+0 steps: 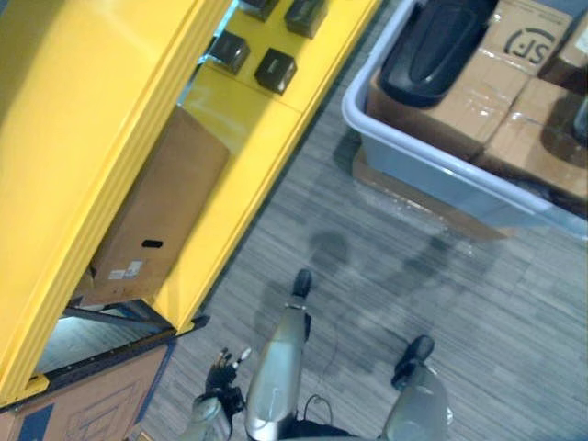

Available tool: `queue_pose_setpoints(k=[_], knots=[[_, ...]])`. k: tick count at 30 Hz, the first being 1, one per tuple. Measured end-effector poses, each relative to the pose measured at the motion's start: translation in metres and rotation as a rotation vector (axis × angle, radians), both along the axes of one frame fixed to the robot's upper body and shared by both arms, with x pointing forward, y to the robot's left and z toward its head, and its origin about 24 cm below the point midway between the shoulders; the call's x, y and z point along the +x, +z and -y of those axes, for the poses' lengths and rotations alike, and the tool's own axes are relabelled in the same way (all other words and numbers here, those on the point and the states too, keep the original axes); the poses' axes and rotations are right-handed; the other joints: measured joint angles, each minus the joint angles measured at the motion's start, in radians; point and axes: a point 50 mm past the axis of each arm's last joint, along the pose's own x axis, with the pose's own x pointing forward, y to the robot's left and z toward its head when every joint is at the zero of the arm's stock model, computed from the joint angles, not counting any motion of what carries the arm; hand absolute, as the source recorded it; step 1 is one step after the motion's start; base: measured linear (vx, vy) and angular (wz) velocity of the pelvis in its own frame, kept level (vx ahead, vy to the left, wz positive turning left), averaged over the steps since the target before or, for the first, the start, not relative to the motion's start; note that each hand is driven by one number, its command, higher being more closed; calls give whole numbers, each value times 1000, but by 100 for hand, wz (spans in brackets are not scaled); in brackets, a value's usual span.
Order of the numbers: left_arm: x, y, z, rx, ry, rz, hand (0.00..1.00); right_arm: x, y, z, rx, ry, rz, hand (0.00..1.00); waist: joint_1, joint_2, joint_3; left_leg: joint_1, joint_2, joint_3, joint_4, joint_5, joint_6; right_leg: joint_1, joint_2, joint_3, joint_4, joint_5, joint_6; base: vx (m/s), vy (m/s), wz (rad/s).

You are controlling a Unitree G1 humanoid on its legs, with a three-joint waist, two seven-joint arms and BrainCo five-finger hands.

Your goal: Walk over and take plastic housings, then place them on the shelf

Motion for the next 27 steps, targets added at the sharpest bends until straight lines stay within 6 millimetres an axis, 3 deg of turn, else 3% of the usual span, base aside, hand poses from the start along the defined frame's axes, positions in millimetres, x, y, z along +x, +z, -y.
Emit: queue_pose_setpoints(k=[6,10,17,21,23,27], knots=[[30,51,1,84,5,329,0,12,-12,-27,-142,86,47,100,-22,-52,21,52,24,23,-22,3,-2,51,18,-3,-23,4,-9,-21,-24,-3],[47,89,4,258,-72,519,0,21,-29,-55,-217,192,81,100,-51,-107,19,108,28,39,-67,18,-6,93,21,-4,-50,9,-12,0,-25,-2],[72,119,-1,611,-190,601,0,15,-62,-113,-277,421,169,100,-89,-213,-17,220,56,120,-177,55,-12,145,40,26,-124,45,-25,10,-24,-19],[89,134,6,695,-264,654,0,-1,-95,-146,-258,545,171,100,-134,-273,-72,280,69,163,-232,70,-14,164,49,52,-138,44,-27,0,-23,-19],[94,138,12,762,-306,676,0,-13,-113,-156,-258,587,142,100,-152,-285,-118,318,82,206,-276,74,-9,177,56,65,-155,42,-30,5,-25,-22],[99,137,18,807,-329,670,0,-21,-125,-165,-261,634,127,100,-164,-284,-166,362,87,253,-304,85,-17,181,58,102,-163,48,-28,39,-11,-26]])
